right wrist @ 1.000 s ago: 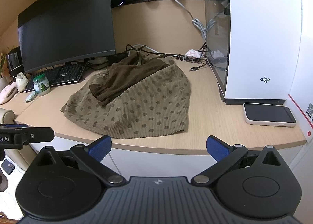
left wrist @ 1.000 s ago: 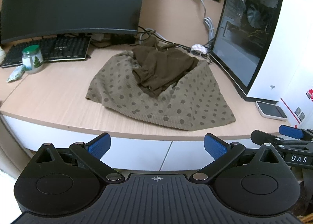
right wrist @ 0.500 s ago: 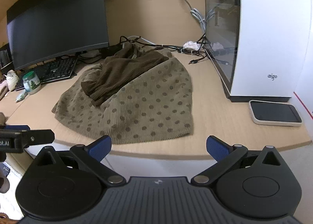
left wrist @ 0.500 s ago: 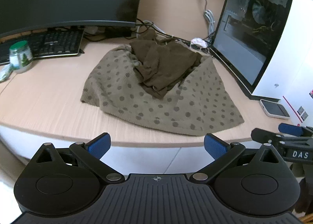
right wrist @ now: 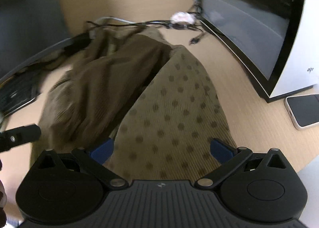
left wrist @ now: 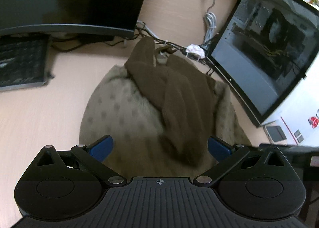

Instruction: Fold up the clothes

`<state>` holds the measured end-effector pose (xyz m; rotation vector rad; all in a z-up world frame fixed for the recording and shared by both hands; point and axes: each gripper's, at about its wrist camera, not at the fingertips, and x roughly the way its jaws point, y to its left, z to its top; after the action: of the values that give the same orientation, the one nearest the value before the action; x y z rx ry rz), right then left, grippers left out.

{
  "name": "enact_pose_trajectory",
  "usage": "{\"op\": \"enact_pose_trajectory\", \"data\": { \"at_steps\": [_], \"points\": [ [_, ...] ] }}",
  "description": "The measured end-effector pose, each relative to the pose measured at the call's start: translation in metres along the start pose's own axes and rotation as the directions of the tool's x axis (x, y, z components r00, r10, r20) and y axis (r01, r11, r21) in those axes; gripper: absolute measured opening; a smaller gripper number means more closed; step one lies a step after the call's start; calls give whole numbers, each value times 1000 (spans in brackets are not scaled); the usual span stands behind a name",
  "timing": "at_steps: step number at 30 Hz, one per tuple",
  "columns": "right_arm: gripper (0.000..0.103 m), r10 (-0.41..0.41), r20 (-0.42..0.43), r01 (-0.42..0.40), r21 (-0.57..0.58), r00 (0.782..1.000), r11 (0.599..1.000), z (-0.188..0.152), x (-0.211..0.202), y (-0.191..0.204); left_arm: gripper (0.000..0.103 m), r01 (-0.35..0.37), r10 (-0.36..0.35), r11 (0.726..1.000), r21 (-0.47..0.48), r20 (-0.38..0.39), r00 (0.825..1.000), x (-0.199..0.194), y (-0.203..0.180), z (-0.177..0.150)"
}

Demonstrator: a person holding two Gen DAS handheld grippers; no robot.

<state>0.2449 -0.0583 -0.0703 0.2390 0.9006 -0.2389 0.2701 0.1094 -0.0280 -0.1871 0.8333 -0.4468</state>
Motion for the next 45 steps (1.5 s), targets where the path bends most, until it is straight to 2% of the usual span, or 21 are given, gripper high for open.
{"op": "enact_pose_trajectory", "data": {
  "at_steps": [4, 7, 11, 14, 16, 19, 23, 26, 30, 35, 38, 41, 44, 45],
  "points": [
    [103, -80, -10, 80, 11, 997, 997, 14, 15, 16, 103, 44, -44, 999, -3, -56, 997, 39, 18, 32],
    [103, -103, -9, 103, -16, 995, 995, 21, 19, 23, 103, 70, -72, 997, -24, -97, 993, 62, 20, 40],
    [103, -43, 25, 44, -30, 999, 999, 31, 27, 10, 103, 67, -74, 996, -59, -129, 989, 84, 18, 38],
    [103, 89, 59, -89, -1, 994, 996, 42, 38, -11, 103, 40, -47, 997, -68, -110, 993, 89, 18, 31],
    [103, 221, 56, -222, 21, 974, 975, 48, 52, -24, 103, 37, -45, 993, -108, -75, 996, 86, 20, 24],
    [103, 340, -29, -337, 81, 940, 938, 56, 80, -35, 103, 45, -54, 985, -167, -45, 998, 80, 23, 18],
    [103, 387, -75, -386, 25, 919, 922, 55, 88, -37, 103, 29, -41, 978, -206, -55, 998, 75, 21, 15],
    [103, 413, -90, -417, -29, 906, 908, 51, 86, -41, 103, 3, -16, 982, -190, -71, 997, 67, 13, 8],
    [103, 458, -123, -465, -30, 880, 885, 37, 71, -57, 103, -32, 15, 981, -191, -88, 996, 45, 4, -14],
    [103, 509, -169, -524, -55, 844, 850, 7, 46, -74, 103, -18, -9, 962, -272, -97, 995, 12, -3, -48],
    [103, 528, -160, -540, -40, 834, 840, -6, 35, -79, 103, -9, -25, 947, -322, -101, 995, -5, -5, -64],
    [103, 519, -175, -537, -71, 837, 841, -6, 34, -74, 103, -10, -35, 926, -377, -113, 993, -13, 0, -64],
    [103, 503, -210, -534, -126, 838, 836, 1, 34, -68, 103, -70, 36, 940, -333, -106, 994, -25, -1, -51],
    [103, 481, -187, -508, -146, 857, 849, 4, 29, -69, 103, -91, 62, 944, -316, -102, 993, -29, -2, -46]
  ]
}}
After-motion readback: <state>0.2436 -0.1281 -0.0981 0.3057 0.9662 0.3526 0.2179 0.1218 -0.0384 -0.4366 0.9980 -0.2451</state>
